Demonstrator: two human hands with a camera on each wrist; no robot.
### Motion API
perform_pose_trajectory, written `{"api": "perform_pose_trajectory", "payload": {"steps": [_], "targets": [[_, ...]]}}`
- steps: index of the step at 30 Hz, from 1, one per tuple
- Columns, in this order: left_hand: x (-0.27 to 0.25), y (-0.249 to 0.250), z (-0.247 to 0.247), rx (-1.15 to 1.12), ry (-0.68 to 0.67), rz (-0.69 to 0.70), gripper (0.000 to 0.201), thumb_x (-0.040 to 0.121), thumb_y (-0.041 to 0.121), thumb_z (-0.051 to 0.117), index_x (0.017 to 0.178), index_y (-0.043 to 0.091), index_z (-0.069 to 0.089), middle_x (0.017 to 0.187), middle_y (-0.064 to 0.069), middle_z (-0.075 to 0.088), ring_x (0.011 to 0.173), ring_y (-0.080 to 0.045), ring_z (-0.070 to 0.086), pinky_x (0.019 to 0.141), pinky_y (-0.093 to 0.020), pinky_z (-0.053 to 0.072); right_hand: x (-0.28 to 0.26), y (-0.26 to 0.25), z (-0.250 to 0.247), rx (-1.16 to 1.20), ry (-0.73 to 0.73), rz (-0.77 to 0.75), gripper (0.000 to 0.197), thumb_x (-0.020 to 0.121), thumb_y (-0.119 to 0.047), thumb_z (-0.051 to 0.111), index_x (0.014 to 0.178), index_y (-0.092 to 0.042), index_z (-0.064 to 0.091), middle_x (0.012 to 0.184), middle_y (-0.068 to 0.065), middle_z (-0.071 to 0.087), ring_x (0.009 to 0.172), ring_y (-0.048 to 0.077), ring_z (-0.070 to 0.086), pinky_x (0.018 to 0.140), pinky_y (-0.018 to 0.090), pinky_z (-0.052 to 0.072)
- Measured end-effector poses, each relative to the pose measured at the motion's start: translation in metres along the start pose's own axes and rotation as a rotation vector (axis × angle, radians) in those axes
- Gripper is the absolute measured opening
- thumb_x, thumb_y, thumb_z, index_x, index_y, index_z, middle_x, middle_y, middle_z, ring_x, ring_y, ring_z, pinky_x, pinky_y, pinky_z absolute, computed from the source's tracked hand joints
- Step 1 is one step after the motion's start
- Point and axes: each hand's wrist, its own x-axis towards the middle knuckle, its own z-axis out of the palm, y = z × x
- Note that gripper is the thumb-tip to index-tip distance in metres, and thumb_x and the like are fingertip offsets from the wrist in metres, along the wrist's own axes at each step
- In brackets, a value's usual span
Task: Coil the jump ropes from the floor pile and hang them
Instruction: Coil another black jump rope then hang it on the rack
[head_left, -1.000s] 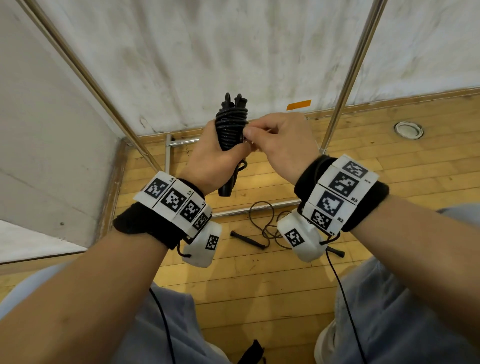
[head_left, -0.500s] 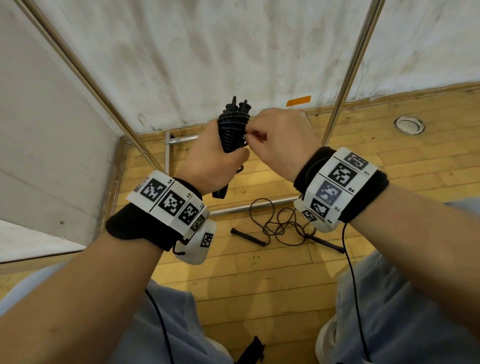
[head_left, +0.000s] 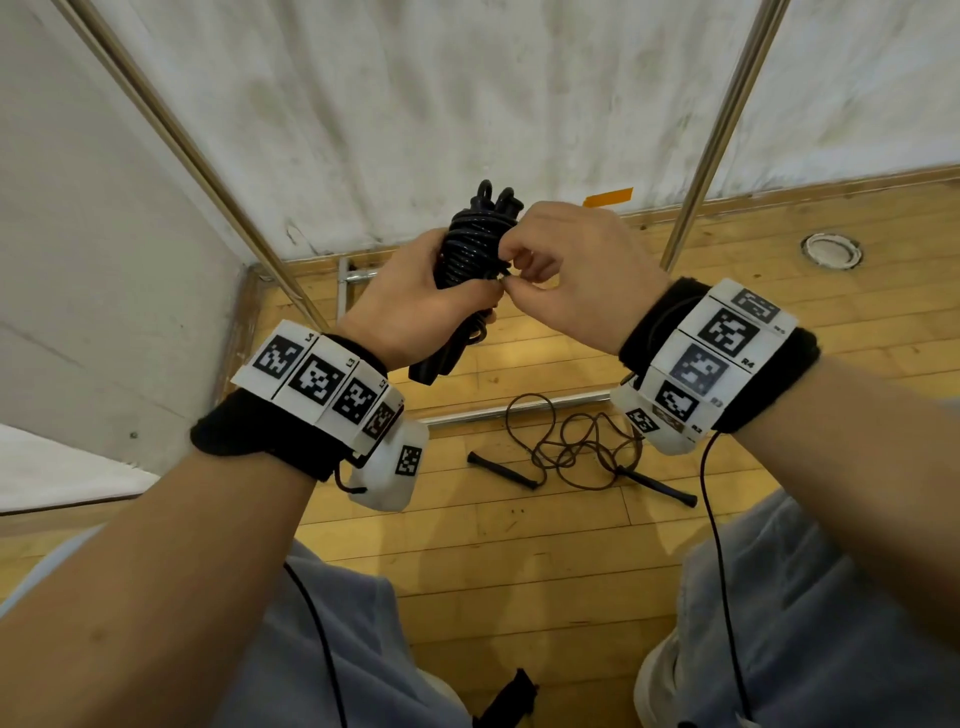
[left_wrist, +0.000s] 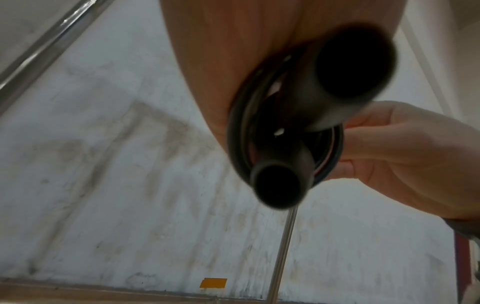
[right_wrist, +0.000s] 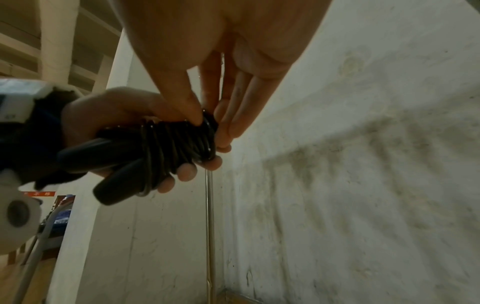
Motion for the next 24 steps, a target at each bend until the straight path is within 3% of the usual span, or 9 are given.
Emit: {"api": "perform_pose_trajectory", "payload": {"steps": [9,12,15,18,24], "targets": [[-0.005,0.004,0.003,-0.115,-0.137,-0.011,0.024,0.092,-0.003,0.052,0.115,0.005,0.050,0.088,-0.012,0.061,0.073,-0.022,0.065,0.063,-0.031,0.056,-0.003,-0.004,-0.009,-0.012,-0.039,0.013,0.004,0.079,-0.015,0.058,0.079,-0.011,0.057,0.062,-0.016,0.032,0.066,0.012,0.039,0.064,0.021,0.027],[-0.006,0.005,0.005,-0.243,-0.181,-0.074,0.028,0.094,0.000,0.045,0.121,0.010,0.048,0.096,-0.013,0.060,0.074,-0.028,0.065,0.070,-0.038,0.055,-0.001,-0.003,-0.016,0.002,-0.057,0.039,0.008,0.078,-0.015,0.058,0.075,-0.015,0.051,0.060,-0.016,0.032,0.064,0.013,0.039,0.064,0.022,0.029],[-0.007,0.004,0.009,-0.232,-0.180,-0.076,0.030,0.096,0.005,0.046,0.124,0.016,0.048,0.102,-0.011,0.061,0.076,-0.028,0.068,0.075,-0.043,0.056,-0.001,-0.001,-0.017,-0.015,-0.065,0.056,0.010,0.078,-0.015,0.058,0.073,-0.016,0.049,0.060,-0.015,0.033,0.064,0.013,0.040,0.063,0.023,0.031],[-0.006,0.004,0.012,-0.197,-0.164,-0.064,0.030,0.097,0.006,0.046,0.126,0.015,0.046,0.104,-0.014,0.058,0.074,-0.026,0.068,0.071,-0.042,0.055,-0.005,-0.003,-0.012,-0.028,-0.002,0.042,0.008,0.077,-0.013,0.058,0.071,-0.010,0.054,0.061,-0.010,0.035,0.064,0.015,0.040,0.062,0.026,0.032],[-0.007,0.005,0.011,-0.162,-0.058,-0.014,0.019,0.096,0.006,0.048,0.114,0.009,0.051,0.089,-0.013,0.061,0.067,-0.026,0.063,0.061,-0.035,0.053,-0.013,-0.006,0.000,0.005,0.208,-0.017,0.004,0.078,-0.006,0.060,0.076,-0.003,0.061,0.071,-0.005,0.042,0.060,0.014,0.042,0.058,0.023,0.034]]}}
